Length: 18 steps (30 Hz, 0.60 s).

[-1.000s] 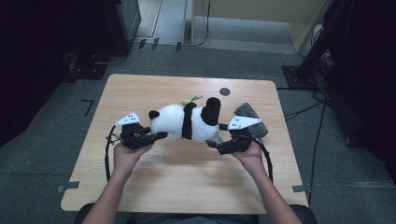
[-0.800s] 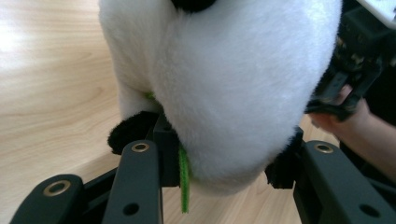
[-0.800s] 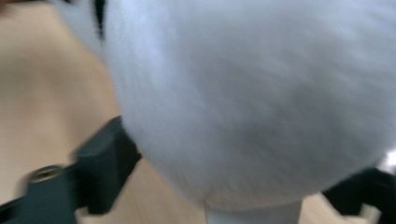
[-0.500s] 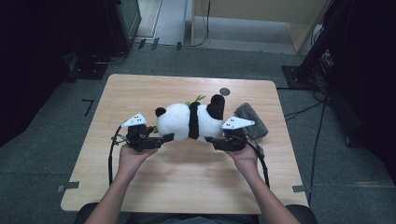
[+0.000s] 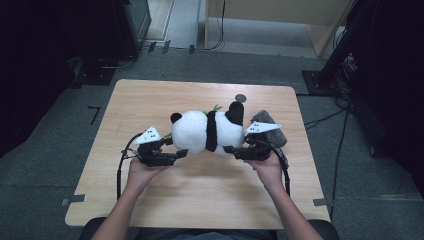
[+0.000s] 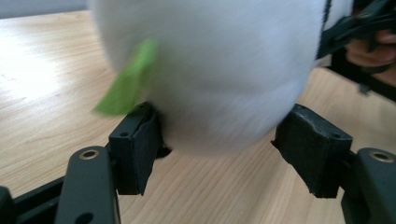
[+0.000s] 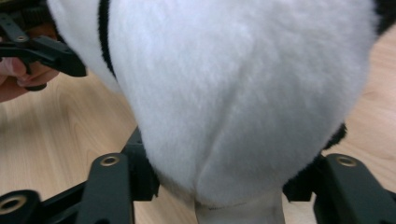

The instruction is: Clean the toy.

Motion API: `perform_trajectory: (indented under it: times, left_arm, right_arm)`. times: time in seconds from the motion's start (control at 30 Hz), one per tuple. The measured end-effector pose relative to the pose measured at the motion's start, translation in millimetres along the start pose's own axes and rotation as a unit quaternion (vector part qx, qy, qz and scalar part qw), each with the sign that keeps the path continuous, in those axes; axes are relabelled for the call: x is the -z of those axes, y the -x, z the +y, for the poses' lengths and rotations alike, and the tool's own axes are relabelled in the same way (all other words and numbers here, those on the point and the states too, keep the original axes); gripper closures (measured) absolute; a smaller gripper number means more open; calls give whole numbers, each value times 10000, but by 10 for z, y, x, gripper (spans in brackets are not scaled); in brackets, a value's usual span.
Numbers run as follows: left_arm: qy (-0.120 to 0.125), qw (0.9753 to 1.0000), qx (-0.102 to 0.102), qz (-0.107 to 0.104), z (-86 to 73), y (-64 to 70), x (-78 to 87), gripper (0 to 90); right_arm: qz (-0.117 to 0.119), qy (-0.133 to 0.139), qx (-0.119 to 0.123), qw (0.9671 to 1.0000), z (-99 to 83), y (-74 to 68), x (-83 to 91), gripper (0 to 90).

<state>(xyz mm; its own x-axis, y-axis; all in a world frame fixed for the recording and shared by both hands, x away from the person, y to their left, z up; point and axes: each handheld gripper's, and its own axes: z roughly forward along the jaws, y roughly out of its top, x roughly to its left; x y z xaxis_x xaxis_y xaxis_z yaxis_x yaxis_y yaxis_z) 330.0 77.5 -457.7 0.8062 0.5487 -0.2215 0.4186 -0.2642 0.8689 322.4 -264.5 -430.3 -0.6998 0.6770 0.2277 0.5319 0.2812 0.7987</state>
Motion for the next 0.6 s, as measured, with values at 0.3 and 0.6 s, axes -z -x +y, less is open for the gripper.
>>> perform_trajectory:
  times: [0.3, 0.6]
  left_arm:
    - [-123, 9959, 880, -175, -29, -102, -20, 433]
    - [-252, 9960, 849, -150, -68, -99, 20, 388]
  right_arm:
    - [59, -127, -134, 9998, -10, 35, -73, 254]
    - [154, -156, -239, 9995, -7, 24, -77, 245]
